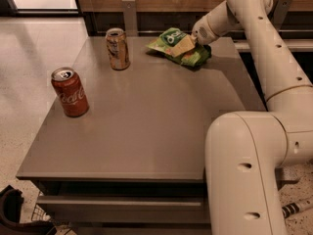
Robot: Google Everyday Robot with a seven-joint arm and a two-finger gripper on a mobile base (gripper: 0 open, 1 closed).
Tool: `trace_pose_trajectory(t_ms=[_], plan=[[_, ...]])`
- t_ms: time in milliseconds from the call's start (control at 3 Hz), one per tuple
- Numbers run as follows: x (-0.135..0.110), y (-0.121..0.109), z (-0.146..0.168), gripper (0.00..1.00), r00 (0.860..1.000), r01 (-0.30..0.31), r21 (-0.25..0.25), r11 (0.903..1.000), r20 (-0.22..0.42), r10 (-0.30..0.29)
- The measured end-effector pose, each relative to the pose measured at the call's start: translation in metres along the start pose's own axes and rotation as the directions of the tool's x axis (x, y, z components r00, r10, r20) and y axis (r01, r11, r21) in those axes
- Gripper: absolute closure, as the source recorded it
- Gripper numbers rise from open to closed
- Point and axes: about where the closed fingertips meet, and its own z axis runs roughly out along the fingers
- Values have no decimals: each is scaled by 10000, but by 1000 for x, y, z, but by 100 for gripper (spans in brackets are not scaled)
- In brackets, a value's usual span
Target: Move green rice chip bag near coke can
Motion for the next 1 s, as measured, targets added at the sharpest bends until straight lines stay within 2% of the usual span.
trace_pose_trajectory(t_ms=[333,667,1000], plan=[[-1,0,0,90,10000,0,-2,10000,-1,0],[-1,0,-1,100,10000,1,-4,10000,-3,-1],[-1,0,-1,100,10000,1,-4,10000,-3,-1]])
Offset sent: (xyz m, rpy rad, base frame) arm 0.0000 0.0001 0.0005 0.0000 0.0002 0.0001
